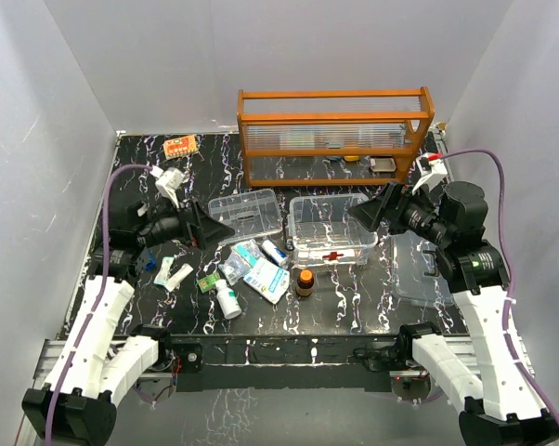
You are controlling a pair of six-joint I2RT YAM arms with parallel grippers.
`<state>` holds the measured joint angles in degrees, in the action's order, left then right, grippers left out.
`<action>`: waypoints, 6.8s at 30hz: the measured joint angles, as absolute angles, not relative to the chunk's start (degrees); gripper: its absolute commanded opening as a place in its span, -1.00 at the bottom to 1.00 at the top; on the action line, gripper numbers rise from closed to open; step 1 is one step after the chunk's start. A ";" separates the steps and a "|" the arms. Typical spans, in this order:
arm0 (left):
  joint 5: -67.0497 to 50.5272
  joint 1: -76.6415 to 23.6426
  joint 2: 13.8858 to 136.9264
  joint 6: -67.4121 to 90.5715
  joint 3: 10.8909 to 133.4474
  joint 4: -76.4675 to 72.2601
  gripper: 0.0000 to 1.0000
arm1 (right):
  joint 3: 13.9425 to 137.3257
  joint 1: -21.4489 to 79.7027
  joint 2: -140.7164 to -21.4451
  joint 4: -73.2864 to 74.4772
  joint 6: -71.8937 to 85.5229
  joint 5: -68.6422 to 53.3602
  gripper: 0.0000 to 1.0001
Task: Organize the medicine kit
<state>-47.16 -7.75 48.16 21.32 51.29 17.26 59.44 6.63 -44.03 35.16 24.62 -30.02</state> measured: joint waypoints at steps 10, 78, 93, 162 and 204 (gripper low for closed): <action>-39.68 -24.86 49.58 29.67 39.31 3.40 0.75 | 55.66 6.63 -46.09 29.63 26.72 -29.23 0.64; -1.58 -63.48 77.41 30.52 52.25 1.52 -0.25 | 50.30 6.61 -48.23 24.05 21.63 -34.70 0.66; -16.47 -43.88 72.23 38.54 67.00 11.70 -0.24 | 49.69 8.69 -48.12 8.10 19.79 -60.07 0.82; 13.28 -36.82 56.58 19.49 60.18 21.39 0.96 | 51.75 26.63 -77.25 19.57 38.87 -7.90 -0.52; 15.42 -36.82 57.82 14.61 53.56 9.02 0.95 | 53.87 32.99 -91.39 17.82 42.04 -5.80 -0.34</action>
